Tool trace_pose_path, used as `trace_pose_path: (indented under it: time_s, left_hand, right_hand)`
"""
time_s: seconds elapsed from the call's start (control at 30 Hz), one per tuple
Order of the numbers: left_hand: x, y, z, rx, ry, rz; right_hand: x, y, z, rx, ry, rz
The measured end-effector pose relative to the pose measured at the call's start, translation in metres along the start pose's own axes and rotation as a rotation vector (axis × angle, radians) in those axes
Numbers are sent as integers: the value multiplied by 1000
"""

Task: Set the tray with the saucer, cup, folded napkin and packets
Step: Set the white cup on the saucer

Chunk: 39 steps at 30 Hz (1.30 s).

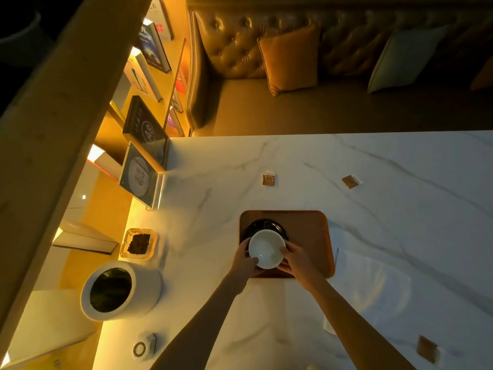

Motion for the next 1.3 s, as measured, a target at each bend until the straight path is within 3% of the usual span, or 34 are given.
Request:
trace_pose_path:
  time_s: [0.33,0.8,0.93,1.3]
  left_hand:
    - [-2,-46,0,-77,-3,96]
    - [-1,-52,-1,-87,-85,99]
    - [-7,-50,2,-140,-194,3]
    - [-10,-56,3,-234,-372,-67]
  right_hand:
    - [-11,-54,6,-3,61,-74]
    - [-18,-57,11,-44,46,-69]
    - [-23,-56,9,-84,-52,-123]
    - [-39,-57,7,-67,24,-86]
Point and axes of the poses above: each hand's wrist, its own y-axis away from the middle knuckle, its own z-axis out of the back of the hand, x = y × z, the point moved 6 cm from there along -y, towards the middle knuckle, and after that the axes turned 9 degrees about z, right-handed, at the moved point
